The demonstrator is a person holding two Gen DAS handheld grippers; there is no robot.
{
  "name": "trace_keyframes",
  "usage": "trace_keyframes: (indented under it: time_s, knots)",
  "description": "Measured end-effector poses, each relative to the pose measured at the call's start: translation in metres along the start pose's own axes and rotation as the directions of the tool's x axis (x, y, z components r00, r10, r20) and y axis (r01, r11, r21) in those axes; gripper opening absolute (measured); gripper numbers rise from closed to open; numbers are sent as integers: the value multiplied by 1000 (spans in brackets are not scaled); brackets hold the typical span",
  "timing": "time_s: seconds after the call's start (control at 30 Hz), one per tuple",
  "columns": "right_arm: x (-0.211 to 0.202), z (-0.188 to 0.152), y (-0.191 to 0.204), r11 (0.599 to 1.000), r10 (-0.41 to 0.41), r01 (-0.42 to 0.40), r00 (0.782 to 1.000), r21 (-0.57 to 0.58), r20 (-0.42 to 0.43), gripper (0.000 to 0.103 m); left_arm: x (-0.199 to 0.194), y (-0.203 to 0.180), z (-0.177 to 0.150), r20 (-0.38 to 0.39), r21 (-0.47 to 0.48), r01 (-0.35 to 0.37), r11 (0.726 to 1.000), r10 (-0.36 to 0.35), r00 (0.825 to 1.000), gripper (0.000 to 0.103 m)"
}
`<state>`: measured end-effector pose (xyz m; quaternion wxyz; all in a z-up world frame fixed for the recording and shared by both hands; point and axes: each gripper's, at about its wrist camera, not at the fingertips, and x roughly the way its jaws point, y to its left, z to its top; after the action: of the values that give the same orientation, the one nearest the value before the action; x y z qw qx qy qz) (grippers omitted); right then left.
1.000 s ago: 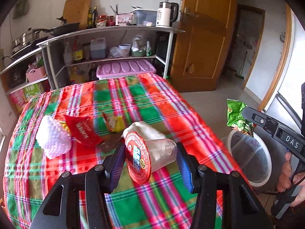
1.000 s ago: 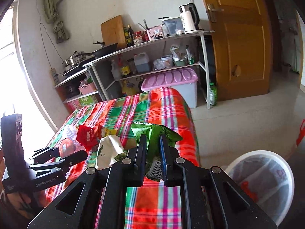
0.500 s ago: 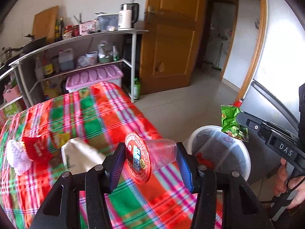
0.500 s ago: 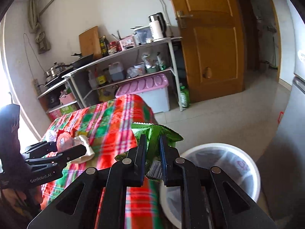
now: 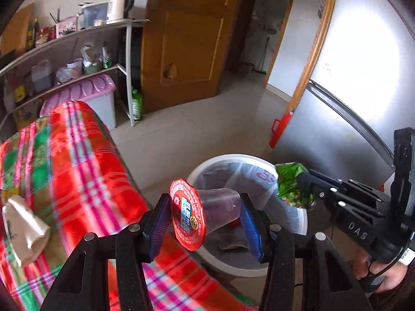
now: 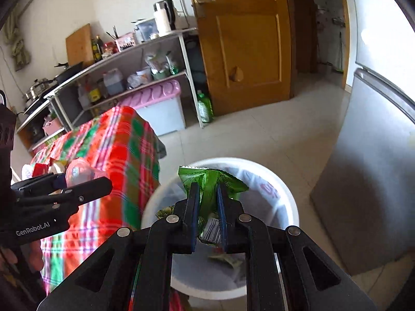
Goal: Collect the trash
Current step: 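Carry the green chip bag and clear cup over the white trash bin, then open the right tool to drop the chip bag while the left tool drops the cup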
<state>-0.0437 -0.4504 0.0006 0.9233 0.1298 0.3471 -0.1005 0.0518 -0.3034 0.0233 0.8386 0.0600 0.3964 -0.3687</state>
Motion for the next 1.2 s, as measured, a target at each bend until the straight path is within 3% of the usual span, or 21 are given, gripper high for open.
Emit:
trace_keyframes:
  time_s: [0.43, 0.57, 0.63, 0.7, 0.83, 1.2]
  knots:
    - [20, -18, -26, 998, -58, 60, 995, 26, -78, 14, 43, -13, -11, -74, 16, -17, 1000, 18, 997, 53]
    - [25, -21, -26, 997, -66, 70, 993, 34, -94, 15, 49, -11, -11, -85, 5, -18, 1000, 18, 996, 65]
    - [26, -21, -27, 996, -74, 78, 992, 32, -101, 15, 51, -10, -12, -88, -6, -7, 1000, 7, 996, 65]
    - [26, -21, -27, 995, -86, 90, 991, 32, -101, 19, 52, -9, -13, -95, -16, -2, 1000, 0, 996, 65]
    - [26, -21, -27, 994, -93, 98, 991, 49, -99, 41, 47, -6, -14, -85, -24, -2, 1000, 0, 996, 65]
    - [16, -14, -2, 997, -67, 70, 996, 42, -57, 41, 8, 10, -15, -20, -47, -21, 999, 20, 1000, 65]
